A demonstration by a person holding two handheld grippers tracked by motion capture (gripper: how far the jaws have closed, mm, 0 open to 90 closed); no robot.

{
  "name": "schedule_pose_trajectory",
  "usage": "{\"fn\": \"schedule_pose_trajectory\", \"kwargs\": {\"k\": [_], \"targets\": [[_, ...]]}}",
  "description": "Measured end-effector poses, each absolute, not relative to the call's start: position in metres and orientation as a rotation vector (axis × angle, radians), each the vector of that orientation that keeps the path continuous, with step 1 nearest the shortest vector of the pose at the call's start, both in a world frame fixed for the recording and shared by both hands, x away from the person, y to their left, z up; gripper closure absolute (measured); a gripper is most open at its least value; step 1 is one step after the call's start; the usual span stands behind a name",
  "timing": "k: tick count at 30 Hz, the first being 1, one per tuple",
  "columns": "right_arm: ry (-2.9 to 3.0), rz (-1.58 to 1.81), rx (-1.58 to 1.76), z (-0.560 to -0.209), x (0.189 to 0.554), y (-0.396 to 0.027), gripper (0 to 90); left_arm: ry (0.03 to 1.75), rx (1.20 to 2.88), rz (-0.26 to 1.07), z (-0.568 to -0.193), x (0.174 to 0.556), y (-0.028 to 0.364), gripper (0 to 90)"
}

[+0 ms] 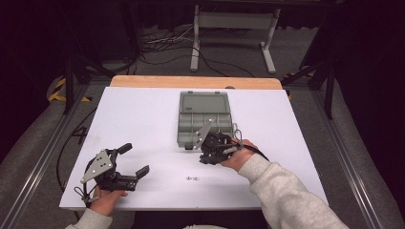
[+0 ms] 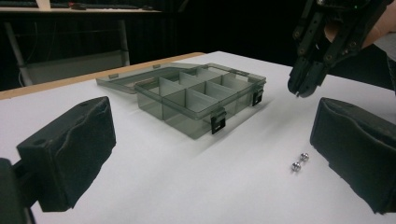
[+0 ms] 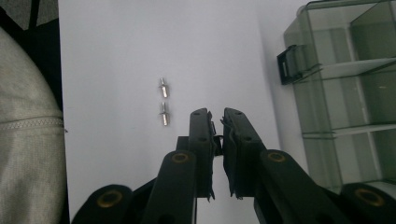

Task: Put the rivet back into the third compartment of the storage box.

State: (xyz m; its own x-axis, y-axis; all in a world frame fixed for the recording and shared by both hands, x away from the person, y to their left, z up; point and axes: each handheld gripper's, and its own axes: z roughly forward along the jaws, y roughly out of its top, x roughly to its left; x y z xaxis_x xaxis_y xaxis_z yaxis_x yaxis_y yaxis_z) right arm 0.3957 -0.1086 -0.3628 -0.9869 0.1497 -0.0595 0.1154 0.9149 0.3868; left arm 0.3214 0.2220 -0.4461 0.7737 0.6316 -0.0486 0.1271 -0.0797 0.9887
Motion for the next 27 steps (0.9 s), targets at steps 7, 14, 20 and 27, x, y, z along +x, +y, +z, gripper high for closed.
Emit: {"fn": "schedule_pose_trajectory", "kwargs": {"k": [7,14,20,27], "targets": [[2.948,0.618,0.245,-0.346,0.406,-0.110,81.9,0.617,1.621,0.464,-0.446,0.322,0.222,0.6],[2.915,0.626,0.264,-0.333,0.421,-0.113,81.9,0.615,1.618,0.463,-0.446,0.322,0.222,0.6],[2.889,0.630,0.307,-0.325,0.433,-0.115,81.9,0.616,1.618,0.462,-0.446,0.322,0.222,0.6],[2.864,0.645,0.348,-0.320,0.449,-0.119,81.9,0.616,1.617,0.463,-0.446,0.322,0.222,0.6]]}}
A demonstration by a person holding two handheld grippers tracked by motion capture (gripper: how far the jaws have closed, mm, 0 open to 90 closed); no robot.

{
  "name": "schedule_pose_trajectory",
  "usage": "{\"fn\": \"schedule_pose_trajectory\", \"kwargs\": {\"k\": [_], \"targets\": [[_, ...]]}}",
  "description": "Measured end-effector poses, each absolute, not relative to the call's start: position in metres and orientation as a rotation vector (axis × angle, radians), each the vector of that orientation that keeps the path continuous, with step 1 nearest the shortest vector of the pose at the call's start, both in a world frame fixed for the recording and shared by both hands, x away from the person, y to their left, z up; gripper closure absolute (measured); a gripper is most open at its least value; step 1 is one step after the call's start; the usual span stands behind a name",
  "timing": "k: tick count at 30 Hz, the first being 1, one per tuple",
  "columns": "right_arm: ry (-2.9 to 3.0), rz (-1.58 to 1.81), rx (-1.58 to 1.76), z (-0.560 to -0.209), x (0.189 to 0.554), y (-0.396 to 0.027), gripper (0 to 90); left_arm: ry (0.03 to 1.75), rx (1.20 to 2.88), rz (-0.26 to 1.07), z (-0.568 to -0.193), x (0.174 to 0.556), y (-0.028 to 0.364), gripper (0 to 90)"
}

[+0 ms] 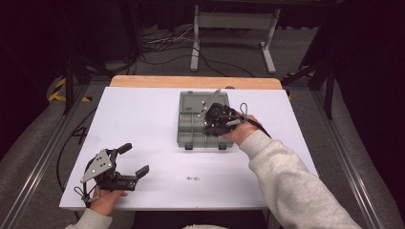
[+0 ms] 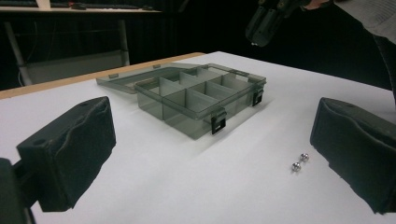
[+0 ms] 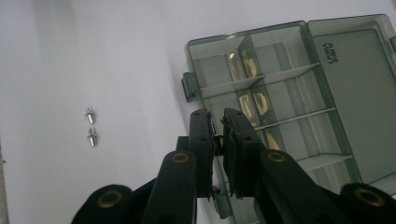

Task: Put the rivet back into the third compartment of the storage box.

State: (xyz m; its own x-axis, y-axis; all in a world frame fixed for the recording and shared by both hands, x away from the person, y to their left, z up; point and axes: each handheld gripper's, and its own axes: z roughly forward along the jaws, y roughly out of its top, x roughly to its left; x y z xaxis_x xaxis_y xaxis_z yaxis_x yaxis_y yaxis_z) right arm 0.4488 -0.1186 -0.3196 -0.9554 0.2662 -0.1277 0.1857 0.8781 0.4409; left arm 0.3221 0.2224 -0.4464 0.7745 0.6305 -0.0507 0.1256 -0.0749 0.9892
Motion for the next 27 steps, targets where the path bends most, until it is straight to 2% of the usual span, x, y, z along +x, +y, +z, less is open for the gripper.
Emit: {"fn": "schedule_pose_trajectory", "kwargs": {"k": [16,27], "targets": [[2.809,0.645,0.463,-0.319,0.490,-0.124,81.9,0.617,1.622,0.461,-0.447,0.323,0.223,0.6],[2.776,0.624,0.580,-0.335,0.521,-0.133,81.9,0.614,1.626,0.460,-0.447,0.323,0.221,0.6]]}}
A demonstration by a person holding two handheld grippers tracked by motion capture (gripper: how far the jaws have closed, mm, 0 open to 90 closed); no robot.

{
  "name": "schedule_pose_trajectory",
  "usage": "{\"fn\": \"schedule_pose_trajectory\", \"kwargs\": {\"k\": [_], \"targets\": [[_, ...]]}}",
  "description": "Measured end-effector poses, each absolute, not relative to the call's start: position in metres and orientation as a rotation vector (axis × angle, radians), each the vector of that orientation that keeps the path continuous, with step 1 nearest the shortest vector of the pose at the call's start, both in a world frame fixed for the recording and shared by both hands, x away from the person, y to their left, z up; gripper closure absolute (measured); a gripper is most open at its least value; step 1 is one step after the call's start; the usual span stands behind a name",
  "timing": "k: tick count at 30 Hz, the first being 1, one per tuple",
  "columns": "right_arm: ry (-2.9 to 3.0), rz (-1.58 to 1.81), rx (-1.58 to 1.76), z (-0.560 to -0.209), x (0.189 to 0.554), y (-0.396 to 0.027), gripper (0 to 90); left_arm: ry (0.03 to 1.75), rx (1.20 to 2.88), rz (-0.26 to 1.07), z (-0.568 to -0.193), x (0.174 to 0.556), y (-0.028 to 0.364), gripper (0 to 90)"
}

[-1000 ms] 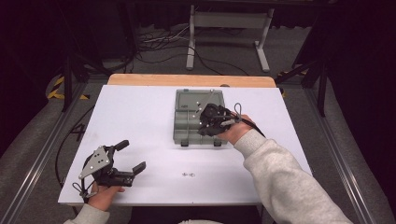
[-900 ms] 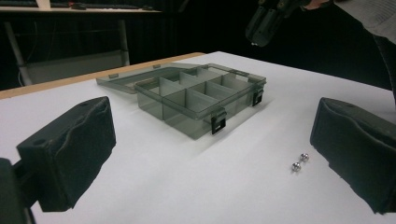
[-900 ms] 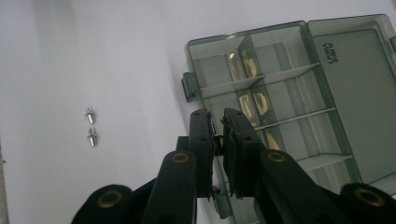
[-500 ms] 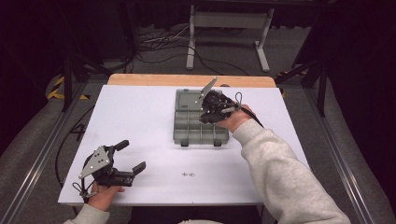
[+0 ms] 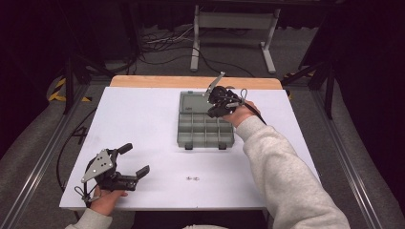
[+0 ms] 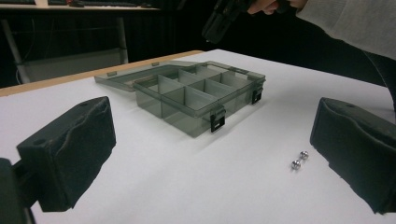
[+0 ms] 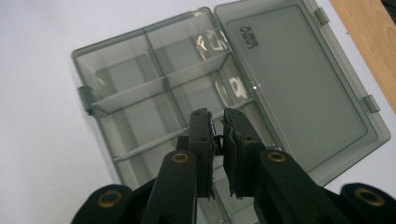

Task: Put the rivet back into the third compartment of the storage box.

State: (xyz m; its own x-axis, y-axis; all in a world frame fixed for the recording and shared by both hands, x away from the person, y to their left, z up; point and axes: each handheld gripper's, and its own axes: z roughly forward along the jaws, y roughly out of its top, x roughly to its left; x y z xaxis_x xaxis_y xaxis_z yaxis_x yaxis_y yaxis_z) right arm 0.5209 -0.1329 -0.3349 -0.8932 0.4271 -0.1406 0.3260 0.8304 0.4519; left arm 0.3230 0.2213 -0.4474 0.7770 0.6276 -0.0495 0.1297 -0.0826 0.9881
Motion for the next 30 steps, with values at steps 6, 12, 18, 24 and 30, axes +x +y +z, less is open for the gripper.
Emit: {"fn": "schedule_pose_trajectory", "kwargs": {"k": [6,12,18,24,30], "targets": [[2.767,0.622,0.627,-0.348,0.533,-0.136,81.9,0.612,1.625,0.458,-0.447,0.323,0.222,0.6],[2.772,0.593,0.663,-0.360,0.541,-0.134,81.9,0.610,1.624,0.458,-0.447,0.323,0.221,0.6],[2.787,0.555,0.685,-0.373,0.546,-0.133,81.9,0.610,1.626,0.457,-0.447,0.323,0.221,0.6],[2.796,0.537,0.701,-0.384,0.548,-0.134,81.9,0.609,1.626,0.458,-0.447,0.323,0.222,0.6],[2.812,0.529,0.715,-0.392,0.549,-0.136,81.4,0.608,1.629,0.457,-0.447,0.323,0.221,0.6]]}}
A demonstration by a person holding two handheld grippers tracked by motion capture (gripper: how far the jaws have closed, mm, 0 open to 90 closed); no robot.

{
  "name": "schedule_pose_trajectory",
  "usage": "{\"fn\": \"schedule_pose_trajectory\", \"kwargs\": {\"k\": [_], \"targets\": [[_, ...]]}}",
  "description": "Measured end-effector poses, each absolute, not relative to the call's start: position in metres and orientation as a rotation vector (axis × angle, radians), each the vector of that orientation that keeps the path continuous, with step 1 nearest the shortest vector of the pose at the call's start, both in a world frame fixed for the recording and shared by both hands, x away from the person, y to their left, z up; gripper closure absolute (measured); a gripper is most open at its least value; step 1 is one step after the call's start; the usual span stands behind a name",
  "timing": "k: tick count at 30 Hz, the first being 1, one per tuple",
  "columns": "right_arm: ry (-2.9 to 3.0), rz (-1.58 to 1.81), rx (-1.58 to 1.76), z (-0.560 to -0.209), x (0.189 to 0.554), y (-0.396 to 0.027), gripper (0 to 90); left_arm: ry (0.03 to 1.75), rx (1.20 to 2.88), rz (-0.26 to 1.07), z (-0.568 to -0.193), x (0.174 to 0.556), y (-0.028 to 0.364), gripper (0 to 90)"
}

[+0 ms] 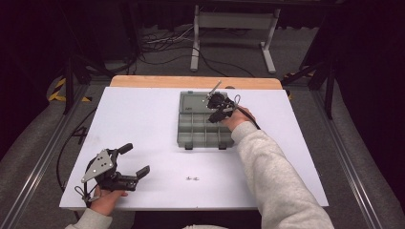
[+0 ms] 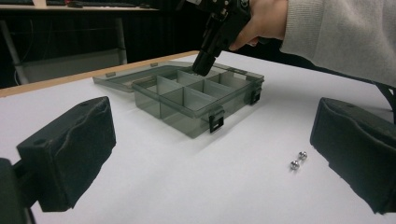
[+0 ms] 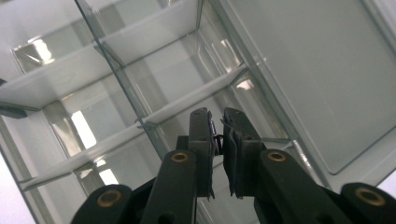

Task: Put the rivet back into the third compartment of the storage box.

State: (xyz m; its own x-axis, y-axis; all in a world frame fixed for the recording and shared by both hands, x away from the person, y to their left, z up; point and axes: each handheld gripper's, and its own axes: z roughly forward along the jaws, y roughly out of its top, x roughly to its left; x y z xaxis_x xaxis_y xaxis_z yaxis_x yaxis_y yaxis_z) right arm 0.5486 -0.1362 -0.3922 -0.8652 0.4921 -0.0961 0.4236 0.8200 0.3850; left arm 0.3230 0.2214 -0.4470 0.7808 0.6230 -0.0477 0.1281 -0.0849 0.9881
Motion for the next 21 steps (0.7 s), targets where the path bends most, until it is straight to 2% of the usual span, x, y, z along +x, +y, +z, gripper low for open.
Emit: {"fn": "schedule_pose_trajectory", "kwargs": {"k": [5,6,11,15,21], "targets": [[2.781,0.552,0.722,-0.388,0.546,-0.138,68.4,0.611,1.625,0.455,-0.447,0.323,0.222,0.6],[2.762,0.567,0.720,-0.384,0.544,-0.139,61.7,0.612,1.625,0.455,-0.447,0.323,0.222,0.6],[2.706,0.669,0.727,-0.365,0.534,-0.141,42.6,0.611,1.624,0.455,-0.447,0.323,0.221,0.6],[2.697,0.715,0.701,-0.354,0.523,-0.141,34.0,0.608,1.629,0.455,-0.447,0.323,0.221,0.6],[2.701,0.744,0.654,-0.341,0.505,-0.138,28.1,0.609,1.628,0.456,-0.447,0.323,0.221,0.6]]}}
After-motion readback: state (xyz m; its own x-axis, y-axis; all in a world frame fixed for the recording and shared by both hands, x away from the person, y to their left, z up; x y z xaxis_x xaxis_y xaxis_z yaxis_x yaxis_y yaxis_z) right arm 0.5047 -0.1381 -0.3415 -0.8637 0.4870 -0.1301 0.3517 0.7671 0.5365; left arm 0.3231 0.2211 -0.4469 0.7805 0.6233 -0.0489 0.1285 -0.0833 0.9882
